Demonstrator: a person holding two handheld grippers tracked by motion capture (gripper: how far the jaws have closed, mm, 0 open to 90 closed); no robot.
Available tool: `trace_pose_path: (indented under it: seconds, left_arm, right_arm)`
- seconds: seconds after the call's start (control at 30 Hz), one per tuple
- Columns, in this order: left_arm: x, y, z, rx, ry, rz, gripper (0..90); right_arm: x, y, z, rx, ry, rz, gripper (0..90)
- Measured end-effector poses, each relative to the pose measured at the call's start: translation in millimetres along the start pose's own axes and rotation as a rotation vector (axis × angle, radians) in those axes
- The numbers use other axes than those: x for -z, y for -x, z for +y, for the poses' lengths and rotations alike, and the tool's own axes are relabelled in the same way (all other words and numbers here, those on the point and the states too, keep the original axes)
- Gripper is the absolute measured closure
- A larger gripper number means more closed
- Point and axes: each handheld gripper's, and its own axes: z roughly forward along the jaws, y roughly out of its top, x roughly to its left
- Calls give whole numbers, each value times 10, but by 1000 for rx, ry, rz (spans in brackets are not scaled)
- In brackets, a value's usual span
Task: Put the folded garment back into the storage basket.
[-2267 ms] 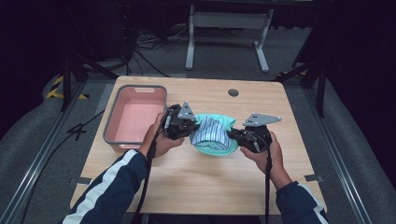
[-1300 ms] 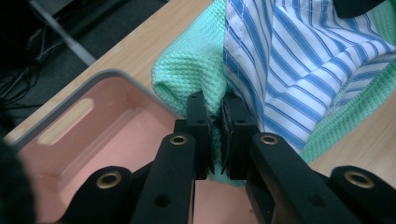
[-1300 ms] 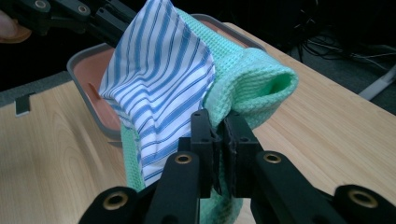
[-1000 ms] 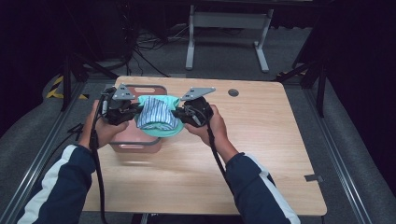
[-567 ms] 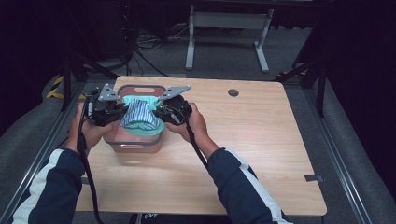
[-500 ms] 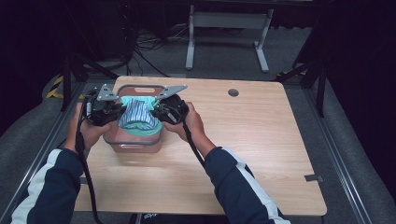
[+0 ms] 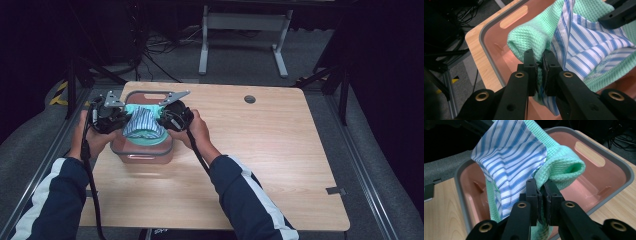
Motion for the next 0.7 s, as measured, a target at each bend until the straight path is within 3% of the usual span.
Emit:
trace_pose_path:
  seconds: [0.27,0.47,0.57,0.7]
  left_arm:
    - [-165,-39,-78,22,-16,14,832]
    - [-301,-20,-131,26,-63,8,823]
    - [-376,1,-175,24,-72,25,729]
    - [-380,19,-206,28,-54,13,649]
  right_arm:
    - [-148,23,-49,-16,-23,6,833]
    - [-255,5,-112,-16,-56,-3,820]
    - [-290,-7,-160,-6,-84,-11,778]
    - [-293,14,-215,-18,-86,-25,729]
